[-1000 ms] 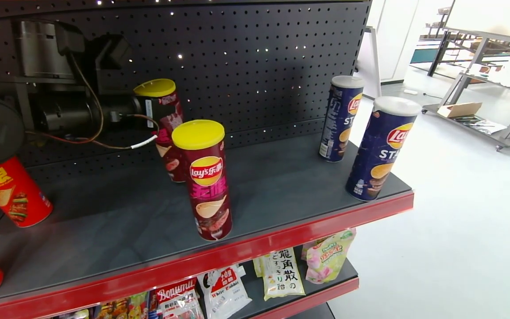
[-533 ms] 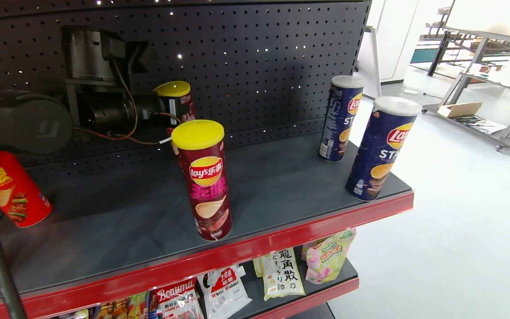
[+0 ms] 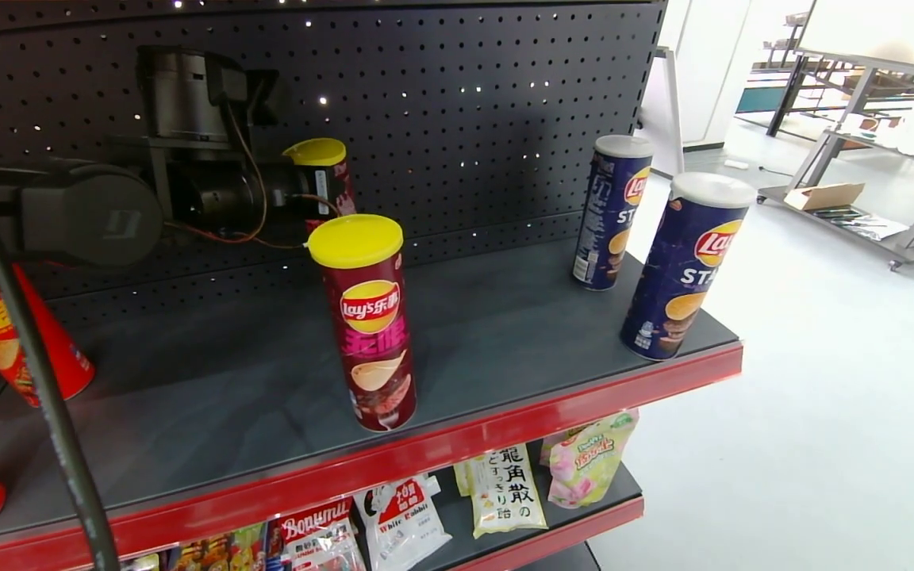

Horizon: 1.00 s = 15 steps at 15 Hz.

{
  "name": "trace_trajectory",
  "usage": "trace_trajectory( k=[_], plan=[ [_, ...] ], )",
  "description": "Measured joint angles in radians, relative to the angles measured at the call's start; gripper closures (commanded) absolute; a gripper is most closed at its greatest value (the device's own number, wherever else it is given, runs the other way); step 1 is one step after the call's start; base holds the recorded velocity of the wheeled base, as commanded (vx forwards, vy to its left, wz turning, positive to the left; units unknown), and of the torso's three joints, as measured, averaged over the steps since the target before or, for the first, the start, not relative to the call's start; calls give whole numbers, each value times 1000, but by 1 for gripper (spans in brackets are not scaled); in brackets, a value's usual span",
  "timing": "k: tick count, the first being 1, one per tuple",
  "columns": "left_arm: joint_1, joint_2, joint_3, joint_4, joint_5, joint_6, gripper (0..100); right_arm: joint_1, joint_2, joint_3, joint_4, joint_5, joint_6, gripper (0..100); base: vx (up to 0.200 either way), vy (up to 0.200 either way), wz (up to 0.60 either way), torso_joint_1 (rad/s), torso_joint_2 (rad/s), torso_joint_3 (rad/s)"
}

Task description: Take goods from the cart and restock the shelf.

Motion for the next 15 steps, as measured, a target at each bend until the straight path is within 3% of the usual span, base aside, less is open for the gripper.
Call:
trace_trajectory(
  k=[5,15],
  plan=[
    [-24,36,-27,-14,16,-29,100,0,0,0,0,0,0,0,0,0,0,0,0,0],
    [-28,60,-35,-16,23,-28,100,0,0,0,0,0,0,0,0,0,0,0,0,0]
  ],
)
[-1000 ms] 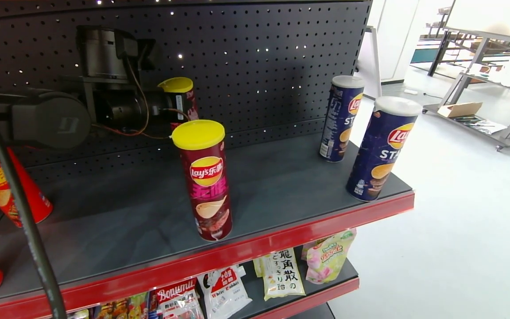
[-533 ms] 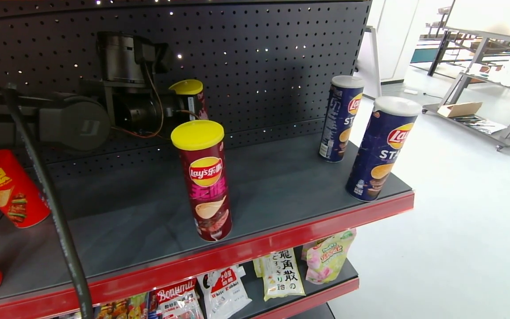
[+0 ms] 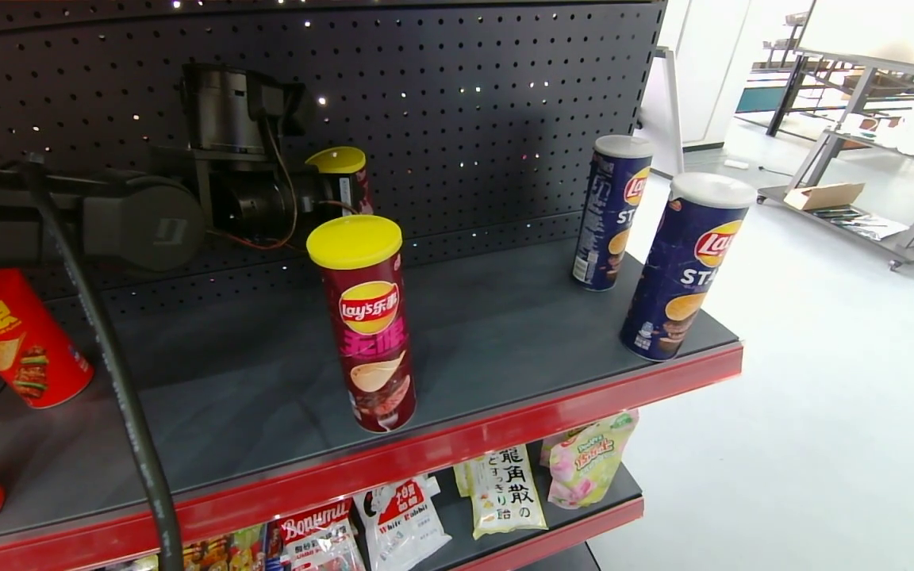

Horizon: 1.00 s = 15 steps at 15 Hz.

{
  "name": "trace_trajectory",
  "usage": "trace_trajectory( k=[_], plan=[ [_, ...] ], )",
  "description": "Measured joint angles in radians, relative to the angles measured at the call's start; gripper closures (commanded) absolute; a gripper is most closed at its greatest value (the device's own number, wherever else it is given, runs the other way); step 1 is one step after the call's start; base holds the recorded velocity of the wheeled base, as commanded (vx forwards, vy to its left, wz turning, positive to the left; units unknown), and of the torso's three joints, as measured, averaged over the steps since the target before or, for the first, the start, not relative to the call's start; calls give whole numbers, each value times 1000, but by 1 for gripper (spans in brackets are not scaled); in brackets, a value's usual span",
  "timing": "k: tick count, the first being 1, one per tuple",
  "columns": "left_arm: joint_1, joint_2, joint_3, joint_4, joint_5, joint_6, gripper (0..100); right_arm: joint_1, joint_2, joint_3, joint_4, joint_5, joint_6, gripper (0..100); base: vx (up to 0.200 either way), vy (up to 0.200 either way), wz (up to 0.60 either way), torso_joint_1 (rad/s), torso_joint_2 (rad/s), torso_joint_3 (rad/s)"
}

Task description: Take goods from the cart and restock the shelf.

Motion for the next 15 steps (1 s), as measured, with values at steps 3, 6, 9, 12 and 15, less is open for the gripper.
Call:
trace_trajectory(
  k=[3,6,9,12,15],
  plan=[
    [0,2,0,0,7,0,100,0,0,0,0,0,0,0,0,0,0,0,0,0],
    [-6,9,-3,-1,41,0,100,0,0,0,0,0,0,0,0,0,0,0,0,0],
    [-10,11,-4,4,43,3,100,0,0,0,0,0,0,0,0,0,0,0,0,0],
    [-10,9,-8,11,42,9,100,0,0,0,0,0,0,0,0,0,0,0,0,0],
    [-10,3,-26,40,36,9,100,0,0,0,0,0,0,0,0,0,0,0,0,0]
  ],
)
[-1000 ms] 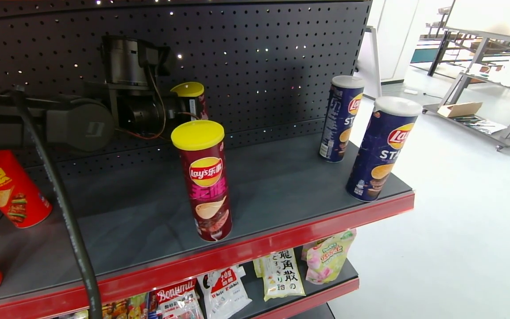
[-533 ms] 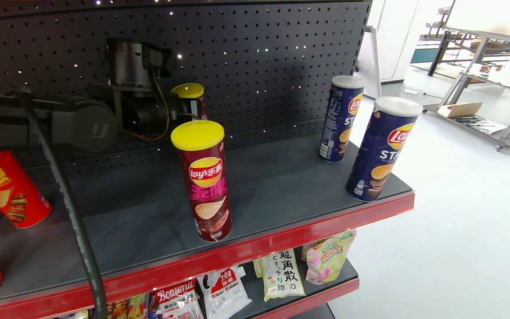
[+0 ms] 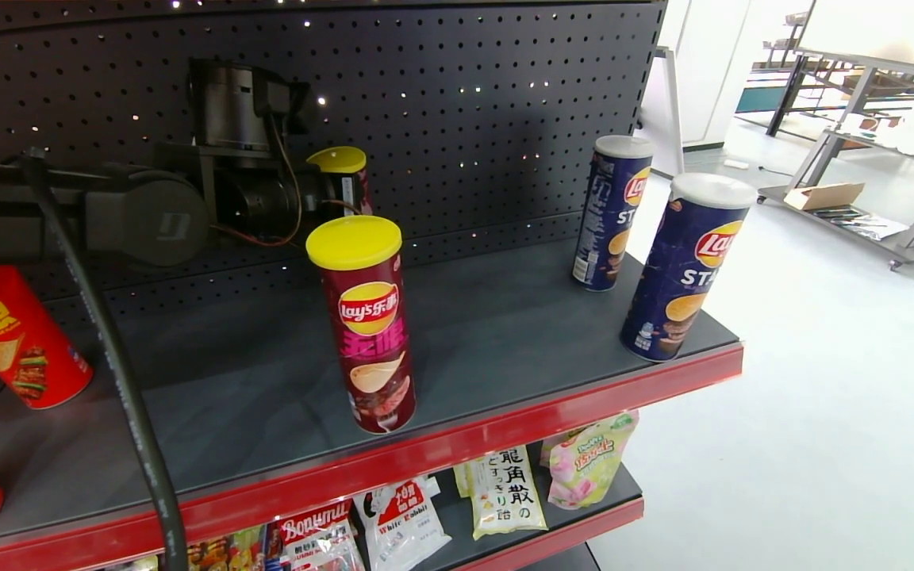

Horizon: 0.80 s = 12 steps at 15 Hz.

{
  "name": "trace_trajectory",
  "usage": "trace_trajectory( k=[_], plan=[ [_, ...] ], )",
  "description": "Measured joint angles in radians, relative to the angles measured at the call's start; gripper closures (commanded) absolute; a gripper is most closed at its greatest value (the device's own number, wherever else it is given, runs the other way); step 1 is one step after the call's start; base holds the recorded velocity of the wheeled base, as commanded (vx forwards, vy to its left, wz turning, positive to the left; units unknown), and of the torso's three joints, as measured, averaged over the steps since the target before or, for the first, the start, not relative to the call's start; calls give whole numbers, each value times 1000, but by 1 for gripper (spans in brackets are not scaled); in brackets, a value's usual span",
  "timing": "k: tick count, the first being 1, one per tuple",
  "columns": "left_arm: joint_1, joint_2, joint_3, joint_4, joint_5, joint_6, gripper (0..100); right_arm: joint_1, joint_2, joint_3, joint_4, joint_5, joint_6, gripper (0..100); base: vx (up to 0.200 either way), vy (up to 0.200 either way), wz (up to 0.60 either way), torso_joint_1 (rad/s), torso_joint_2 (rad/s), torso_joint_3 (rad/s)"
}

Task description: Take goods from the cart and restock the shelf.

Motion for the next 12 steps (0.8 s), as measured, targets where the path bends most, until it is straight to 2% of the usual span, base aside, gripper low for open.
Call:
trace_trajectory(
  k=[4,12],
  plan=[
    [2,-29,-3,65,-1,-2,100,0,0,0,0,0,0,0,0,0,0,0,0,0],
    [-4,-52,2,116,4,-14,100,1,-1,0,0,0,0,0,0,0,0,0,0,0]
  ],
)
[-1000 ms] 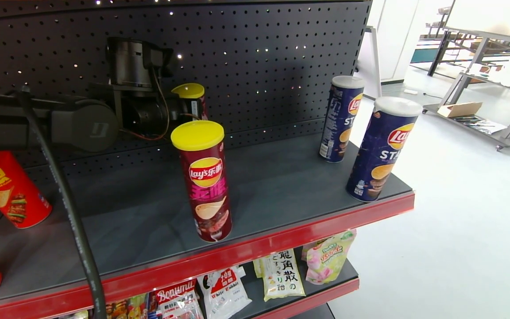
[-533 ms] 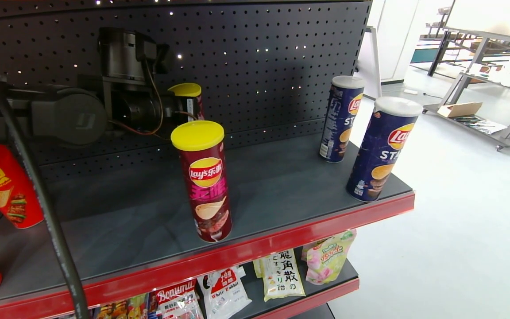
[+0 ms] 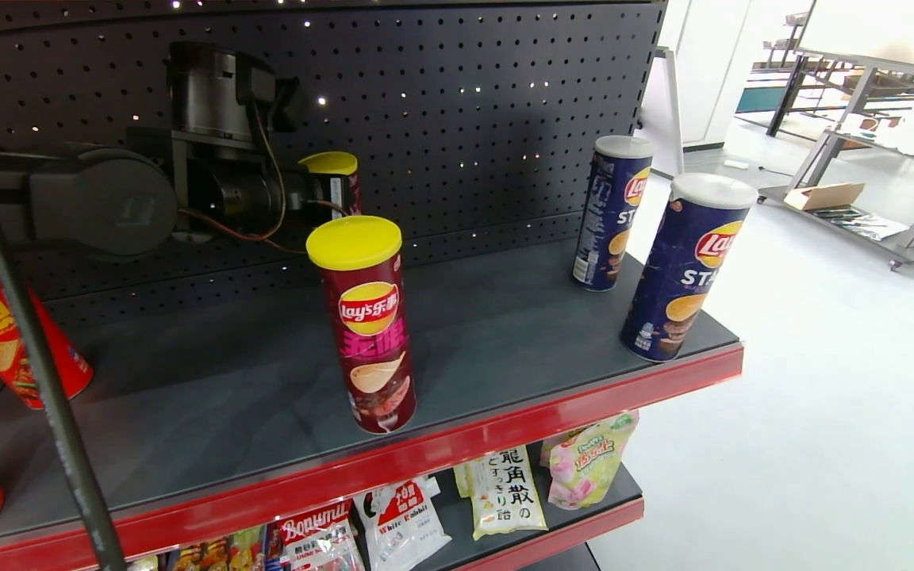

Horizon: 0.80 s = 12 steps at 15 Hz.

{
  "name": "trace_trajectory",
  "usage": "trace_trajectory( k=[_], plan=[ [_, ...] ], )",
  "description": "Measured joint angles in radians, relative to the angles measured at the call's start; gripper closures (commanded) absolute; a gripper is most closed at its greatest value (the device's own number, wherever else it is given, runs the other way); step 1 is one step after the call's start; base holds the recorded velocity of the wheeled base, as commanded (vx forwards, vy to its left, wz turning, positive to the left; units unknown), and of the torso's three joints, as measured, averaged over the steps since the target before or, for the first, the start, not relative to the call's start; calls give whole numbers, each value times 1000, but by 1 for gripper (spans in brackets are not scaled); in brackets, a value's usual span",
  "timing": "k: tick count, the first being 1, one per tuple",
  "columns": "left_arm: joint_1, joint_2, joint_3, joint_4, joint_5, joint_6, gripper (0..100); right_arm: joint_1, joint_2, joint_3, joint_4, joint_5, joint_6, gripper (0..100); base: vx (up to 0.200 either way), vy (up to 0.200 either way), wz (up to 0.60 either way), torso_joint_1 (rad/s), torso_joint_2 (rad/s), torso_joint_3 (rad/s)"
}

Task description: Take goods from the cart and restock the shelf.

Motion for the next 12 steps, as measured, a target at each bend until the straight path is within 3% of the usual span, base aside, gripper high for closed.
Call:
trace_trajectory(
  k=[12],
  plan=[
    [-14,6,8,-2,22,-20,100,-1,0,0,0,0,0,0,0,0,0,0,0,0]
  ],
)
